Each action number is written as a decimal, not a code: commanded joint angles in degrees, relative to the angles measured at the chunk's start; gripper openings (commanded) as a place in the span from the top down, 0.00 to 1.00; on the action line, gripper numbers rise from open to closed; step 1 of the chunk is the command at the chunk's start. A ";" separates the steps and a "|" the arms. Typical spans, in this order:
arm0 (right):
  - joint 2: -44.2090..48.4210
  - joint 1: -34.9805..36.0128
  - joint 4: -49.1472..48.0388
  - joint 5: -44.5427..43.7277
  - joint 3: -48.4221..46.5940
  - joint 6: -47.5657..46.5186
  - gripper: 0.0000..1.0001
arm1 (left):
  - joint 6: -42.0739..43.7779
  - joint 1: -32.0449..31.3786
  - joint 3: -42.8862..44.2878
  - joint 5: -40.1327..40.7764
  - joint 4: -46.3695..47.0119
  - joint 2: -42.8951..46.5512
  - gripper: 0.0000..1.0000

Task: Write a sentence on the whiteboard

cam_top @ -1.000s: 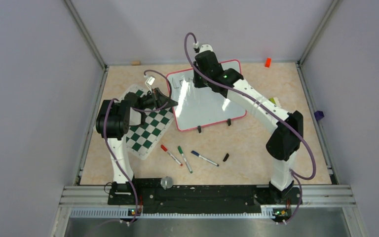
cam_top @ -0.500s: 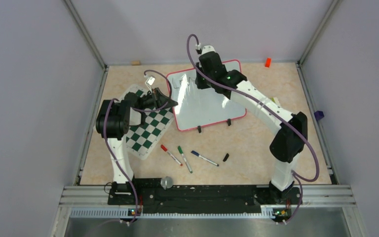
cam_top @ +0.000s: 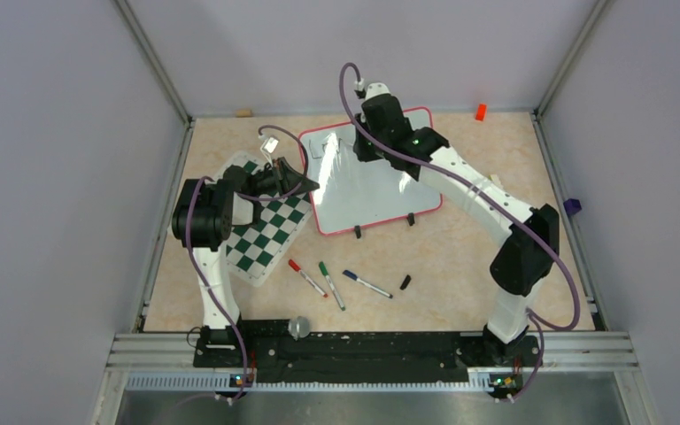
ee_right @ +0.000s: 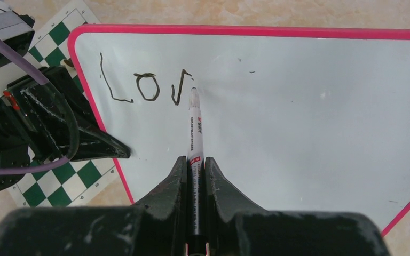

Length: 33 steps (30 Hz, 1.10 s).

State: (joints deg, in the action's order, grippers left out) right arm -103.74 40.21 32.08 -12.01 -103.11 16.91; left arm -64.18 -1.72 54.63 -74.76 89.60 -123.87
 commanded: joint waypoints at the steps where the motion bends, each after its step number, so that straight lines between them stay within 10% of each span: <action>1: 3.87 -0.96 -1.84 -0.52 0.95 -0.50 1.00 | -1.12 -1.36 0.21 -4.91 3.10 1.78 1.00; 33: -0.70 -1.69 1.65 -3.39 -3.15 0.57 1.00 | -0.93 -1.36 0.12 -5.11 3.21 1.75 1.00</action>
State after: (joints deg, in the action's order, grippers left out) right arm -104.64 39.09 33.08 -12.43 -103.26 17.15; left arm -64.18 -1.72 54.63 -74.85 89.58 -123.87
